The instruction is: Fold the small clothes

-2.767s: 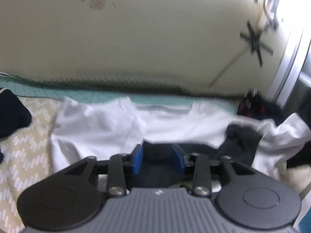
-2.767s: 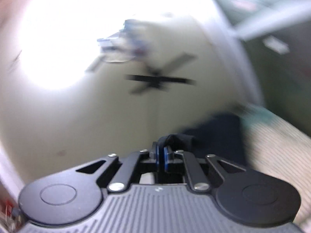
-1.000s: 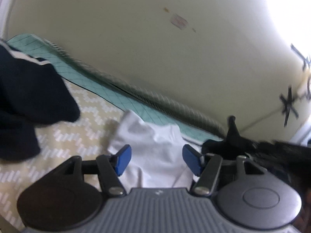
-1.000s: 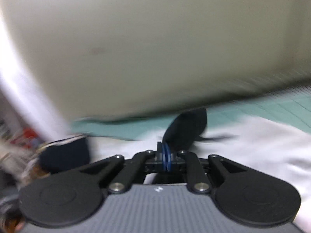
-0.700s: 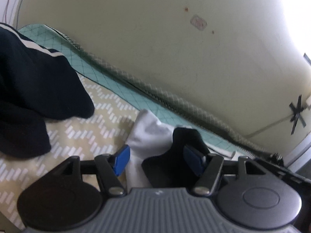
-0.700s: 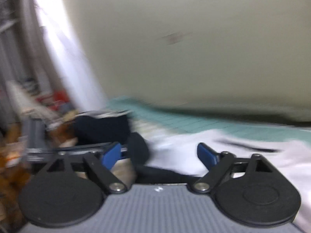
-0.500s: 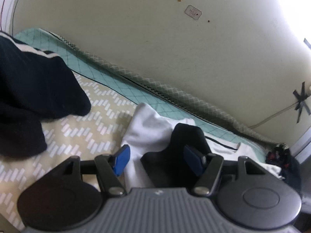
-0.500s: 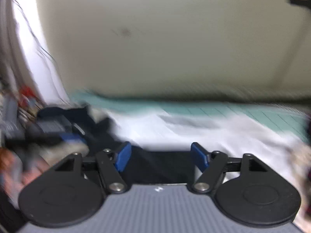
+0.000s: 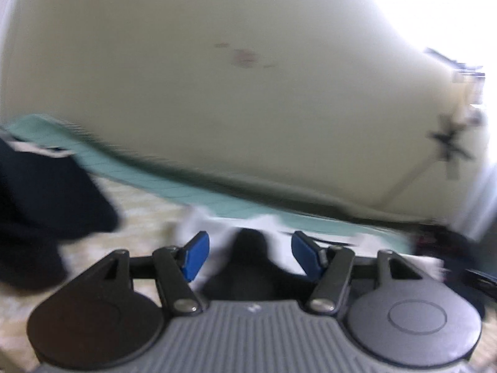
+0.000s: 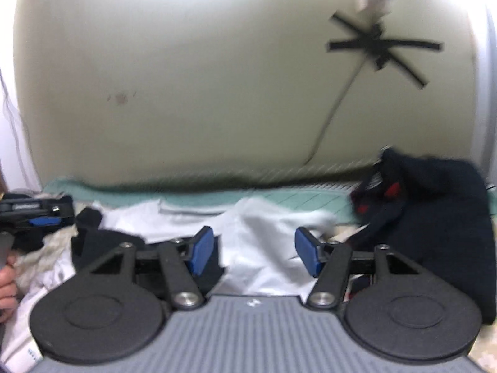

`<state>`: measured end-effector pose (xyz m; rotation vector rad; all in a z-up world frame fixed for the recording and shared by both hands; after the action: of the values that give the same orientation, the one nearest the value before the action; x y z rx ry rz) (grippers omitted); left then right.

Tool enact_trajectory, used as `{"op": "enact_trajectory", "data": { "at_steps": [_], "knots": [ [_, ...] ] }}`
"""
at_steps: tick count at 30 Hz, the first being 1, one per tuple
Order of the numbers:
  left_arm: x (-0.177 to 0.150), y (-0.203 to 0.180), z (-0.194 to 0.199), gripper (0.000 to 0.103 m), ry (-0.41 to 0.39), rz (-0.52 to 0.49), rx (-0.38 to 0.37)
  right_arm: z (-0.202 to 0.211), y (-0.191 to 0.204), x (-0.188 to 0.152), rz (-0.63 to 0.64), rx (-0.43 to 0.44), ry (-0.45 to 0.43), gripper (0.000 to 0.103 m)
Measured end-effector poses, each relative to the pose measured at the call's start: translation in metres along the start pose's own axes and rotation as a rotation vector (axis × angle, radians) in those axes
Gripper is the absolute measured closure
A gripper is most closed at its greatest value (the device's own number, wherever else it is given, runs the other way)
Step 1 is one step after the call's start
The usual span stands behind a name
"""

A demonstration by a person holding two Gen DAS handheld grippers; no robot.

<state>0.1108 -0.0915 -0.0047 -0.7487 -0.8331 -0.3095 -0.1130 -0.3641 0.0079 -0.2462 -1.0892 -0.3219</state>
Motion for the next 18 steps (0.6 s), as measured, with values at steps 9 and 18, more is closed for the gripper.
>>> {"op": "enact_trajectory", "data": {
  "at_steps": [9, 18],
  "knots": [
    [-0.024, 0.003, -0.05, 0.044, 0.198, -0.058, 0.156, -0.022, -0.004, -0.054, -0.039, 0.244, 0.276, 0.051],
    [-0.027, 0.005, -0.053, 0.043, 0.173, -0.061, 0.185, 0.015, -0.02, -0.014, 0.075, 0.203, 0.104, 0.058]
  ]
}}
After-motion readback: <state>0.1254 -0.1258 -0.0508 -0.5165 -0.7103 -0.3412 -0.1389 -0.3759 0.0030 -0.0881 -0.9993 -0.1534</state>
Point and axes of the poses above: each gripper's, at about its wrist camera, not at the fingertips, and z roughly against the way its jaws point, y to its left, x to its top, the point moved 4 cm from there along -z, roughly the way its jaws point, and after that the axes turned 10 degrees about z, right-handed, at the moved point
